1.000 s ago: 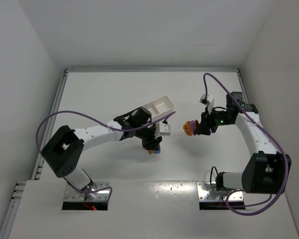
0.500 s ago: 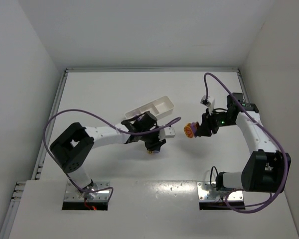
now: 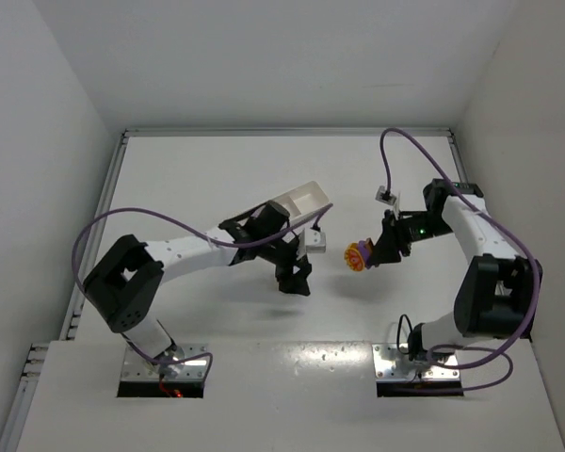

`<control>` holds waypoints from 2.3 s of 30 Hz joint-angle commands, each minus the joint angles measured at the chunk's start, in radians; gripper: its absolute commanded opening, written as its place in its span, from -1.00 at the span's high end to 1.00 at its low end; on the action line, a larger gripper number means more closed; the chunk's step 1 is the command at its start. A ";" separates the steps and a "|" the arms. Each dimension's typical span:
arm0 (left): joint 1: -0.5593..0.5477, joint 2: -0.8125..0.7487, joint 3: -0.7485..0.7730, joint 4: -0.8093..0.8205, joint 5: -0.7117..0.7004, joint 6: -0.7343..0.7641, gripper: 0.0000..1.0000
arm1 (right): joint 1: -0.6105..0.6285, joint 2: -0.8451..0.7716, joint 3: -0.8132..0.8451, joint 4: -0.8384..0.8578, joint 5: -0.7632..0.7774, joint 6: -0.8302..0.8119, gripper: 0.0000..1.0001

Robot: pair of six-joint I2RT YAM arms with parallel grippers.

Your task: Sort the legos into containers by color

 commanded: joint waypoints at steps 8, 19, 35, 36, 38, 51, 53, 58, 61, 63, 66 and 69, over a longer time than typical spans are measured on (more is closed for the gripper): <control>0.113 0.025 0.243 -0.021 0.497 -0.128 -0.47 | 0.058 0.041 0.067 -0.148 -0.196 -0.241 0.87; 0.113 0.110 0.309 -0.021 0.496 -0.151 -0.47 | 0.126 0.069 0.136 -0.148 -0.263 -0.252 0.87; 0.113 0.173 0.380 -0.021 0.505 -0.170 0.19 | 0.186 0.107 0.145 -0.148 -0.254 -0.252 0.87; 0.113 0.173 0.380 -0.021 0.505 -0.170 0.26 | 0.186 0.107 0.154 -0.148 -0.263 -0.252 0.87; 0.113 0.173 0.380 -0.021 0.505 -0.170 0.50 | 0.186 0.107 0.154 -0.148 -0.263 -0.252 0.87; 0.113 0.113 0.221 -0.021 0.450 -0.170 1.00 | 0.029 0.104 0.267 -0.139 -0.274 -0.252 0.87; 0.113 0.104 0.210 -0.021 0.450 -0.170 1.00 | -0.001 0.113 0.281 -0.139 -0.274 -0.242 0.87; 0.124 0.050 0.219 -0.021 0.264 -0.161 1.00 | -0.047 0.095 0.280 -0.138 -0.212 -0.226 0.87; 0.124 0.018 0.265 -0.021 -0.045 -0.202 1.00 | -0.089 0.052 0.245 -0.060 -0.180 -0.152 0.87; 0.124 0.007 0.302 -0.021 -0.171 -0.213 1.00 | -0.110 0.008 0.197 0.101 -0.136 0.019 0.87; 0.124 -0.014 0.316 -0.021 -0.338 -0.223 1.00 | -0.110 -0.110 0.118 0.340 -0.035 0.276 0.87; 0.124 -0.014 0.351 -0.030 -0.458 -0.223 1.00 | -0.110 -0.187 0.076 0.434 0.031 0.411 0.87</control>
